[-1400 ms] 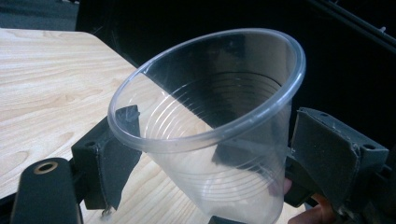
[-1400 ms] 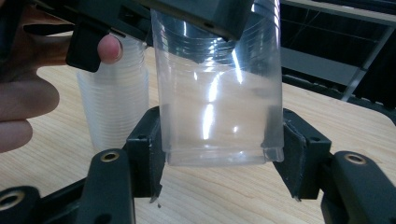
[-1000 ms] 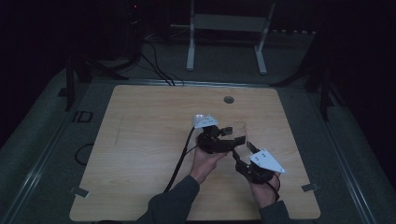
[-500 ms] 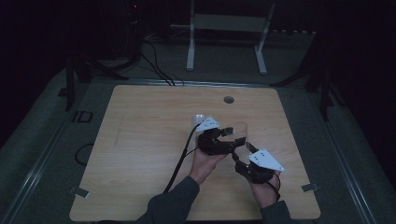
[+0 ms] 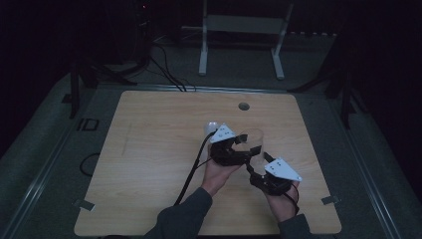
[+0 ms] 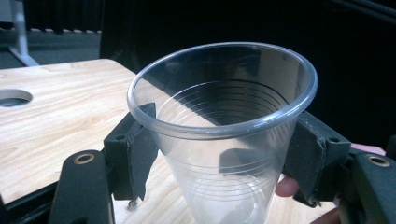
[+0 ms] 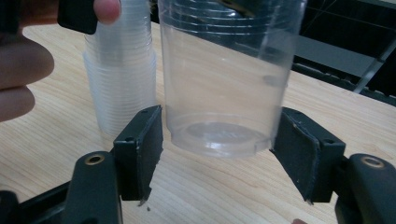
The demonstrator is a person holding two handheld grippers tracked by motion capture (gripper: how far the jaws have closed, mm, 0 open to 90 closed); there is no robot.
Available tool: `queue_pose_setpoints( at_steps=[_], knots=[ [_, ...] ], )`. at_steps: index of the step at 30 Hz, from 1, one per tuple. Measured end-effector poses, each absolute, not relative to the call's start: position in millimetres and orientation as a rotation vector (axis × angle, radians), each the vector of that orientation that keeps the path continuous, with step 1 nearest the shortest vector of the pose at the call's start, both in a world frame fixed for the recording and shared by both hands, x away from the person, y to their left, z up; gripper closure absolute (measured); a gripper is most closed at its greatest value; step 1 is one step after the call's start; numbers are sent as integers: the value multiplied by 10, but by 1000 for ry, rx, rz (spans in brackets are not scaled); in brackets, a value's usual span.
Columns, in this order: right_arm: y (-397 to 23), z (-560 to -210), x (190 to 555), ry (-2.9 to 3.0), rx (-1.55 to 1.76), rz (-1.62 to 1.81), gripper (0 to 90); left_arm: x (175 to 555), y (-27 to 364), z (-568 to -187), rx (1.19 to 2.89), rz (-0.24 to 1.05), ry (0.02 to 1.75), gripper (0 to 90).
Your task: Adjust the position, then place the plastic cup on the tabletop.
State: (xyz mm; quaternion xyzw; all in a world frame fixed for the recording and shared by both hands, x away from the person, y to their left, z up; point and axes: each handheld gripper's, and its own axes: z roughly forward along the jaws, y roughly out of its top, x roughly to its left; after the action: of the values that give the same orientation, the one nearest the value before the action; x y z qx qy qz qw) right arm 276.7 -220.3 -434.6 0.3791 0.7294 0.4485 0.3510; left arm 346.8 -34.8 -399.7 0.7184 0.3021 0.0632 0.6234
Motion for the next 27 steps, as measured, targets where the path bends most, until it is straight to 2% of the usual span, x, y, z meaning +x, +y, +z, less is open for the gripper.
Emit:
queue_pose_setpoints(
  at_steps=[11,27],
  knots=[
    [-2236,-4355,2770,1885,991,1150,326,3426,-350,-3986,1672,286,701,312],
    [-2311,-4363,2755,1870,1010,1143,325,3380,-358,-3988,1679,394,705,314]
  ],
)
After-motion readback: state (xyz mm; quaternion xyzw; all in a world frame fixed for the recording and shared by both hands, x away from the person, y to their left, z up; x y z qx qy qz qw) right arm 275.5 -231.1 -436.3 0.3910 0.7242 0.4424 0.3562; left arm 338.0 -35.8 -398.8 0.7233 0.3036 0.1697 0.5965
